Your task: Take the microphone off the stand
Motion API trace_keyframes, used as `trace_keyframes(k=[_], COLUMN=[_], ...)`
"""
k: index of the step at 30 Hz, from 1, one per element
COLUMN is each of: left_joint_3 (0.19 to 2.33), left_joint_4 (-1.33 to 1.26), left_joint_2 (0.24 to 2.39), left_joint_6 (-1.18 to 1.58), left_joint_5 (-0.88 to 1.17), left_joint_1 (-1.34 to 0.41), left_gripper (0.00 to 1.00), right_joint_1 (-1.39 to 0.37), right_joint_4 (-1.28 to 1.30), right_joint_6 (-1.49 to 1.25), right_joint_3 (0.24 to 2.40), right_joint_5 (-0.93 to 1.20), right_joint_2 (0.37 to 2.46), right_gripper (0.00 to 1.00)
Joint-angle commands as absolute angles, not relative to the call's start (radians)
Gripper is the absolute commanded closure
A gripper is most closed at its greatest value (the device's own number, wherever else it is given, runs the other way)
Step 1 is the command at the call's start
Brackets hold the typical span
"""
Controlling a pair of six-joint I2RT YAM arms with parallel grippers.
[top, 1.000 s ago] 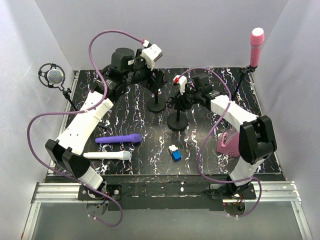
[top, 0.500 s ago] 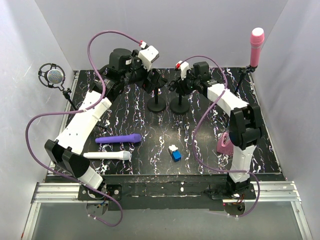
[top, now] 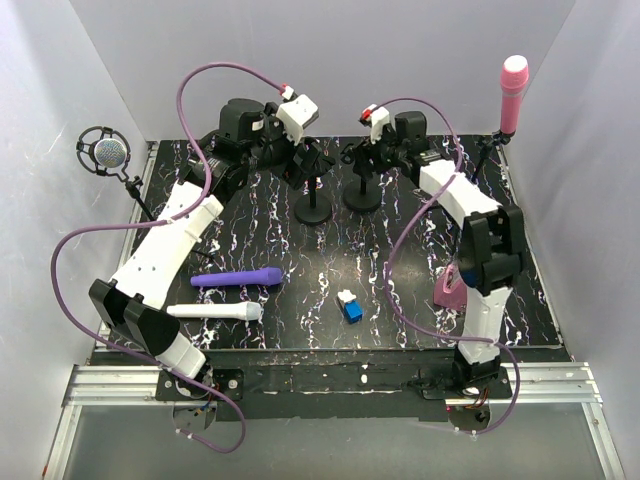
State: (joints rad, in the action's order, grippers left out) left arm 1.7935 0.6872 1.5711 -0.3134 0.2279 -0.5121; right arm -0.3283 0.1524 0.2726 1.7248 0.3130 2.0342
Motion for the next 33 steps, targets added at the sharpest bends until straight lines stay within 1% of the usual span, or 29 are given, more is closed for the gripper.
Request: trace_keyframes(k=[1,5,8,10,12,14,17,21,25,29,31,33], left_joint_3=[1.787,1.799,1.841,1.876,1.914,1.951,1.986,2.026,2.078,2.085,2.042,2.039], left_joint_4=[0.646,0.591,0.557,0.522,0.493,0.488,0.47,0.42,0.356,0.171,0.065,0.022], left_joint_2=[1.522,1.539,1.568,1.6,1.64,1.686,1.741,1.795,1.861,1.939,1.957,1.997], left_joint_6=[-0.29,-0.259,-0.239,-0.216,-0.196,-0.196,-0.181,-0.147,-0.1,-0.011,-0.014,-0.021], left_joint_5=[0.258,0.337,0.449,0.533,0.618,0.705,0.7,0.709,0.712,0.713,0.697,0.674], left_joint_1=[-0.508,-0.508,-0.508,-0.509,-0.515,-0.532,-0.574,-0.613,-0.647,-0.69,-0.721,-0.747], left_gripper=[0.12,0.13,0.14,0.14,0.16,0.17,0.18,0.19,0.19,0.2,0.2,0.2], right_joint_1=[-0.314,-0.314,-0.313,-0.313,-0.304,-0.287,-0.232,-0.125,-0.037,0.046,0.07,0.093], right_joint_4=[0.118,0.182,0.238,0.271,0.301,0.308,0.382,0.456,0.42,0.367,0.342,0.324], right_joint_6=[0.256,0.259,0.229,0.2,0.161,0.153,0.19,0.225,0.241,0.233,0.256,0.285], right_joint_3=[1.623,1.527,1.439,1.393,1.365,1.339,1.361,1.397,1.385,1.397,1.411,1.434], right_joint_5=[0.33,0.394,0.428,0.402,0.347,0.305,0.276,0.273,0.204,0.164,0.15,0.134], right_joint_2=[1.792,1.622,1.47,1.361,1.249,1.133,1.028,0.986,0.974,0.992,1.002,1.023], right_gripper=[0.16,0.15,0.17,0.21,0.27,0.27,0.28,0.3,0.31,0.3,0.29,0.27])
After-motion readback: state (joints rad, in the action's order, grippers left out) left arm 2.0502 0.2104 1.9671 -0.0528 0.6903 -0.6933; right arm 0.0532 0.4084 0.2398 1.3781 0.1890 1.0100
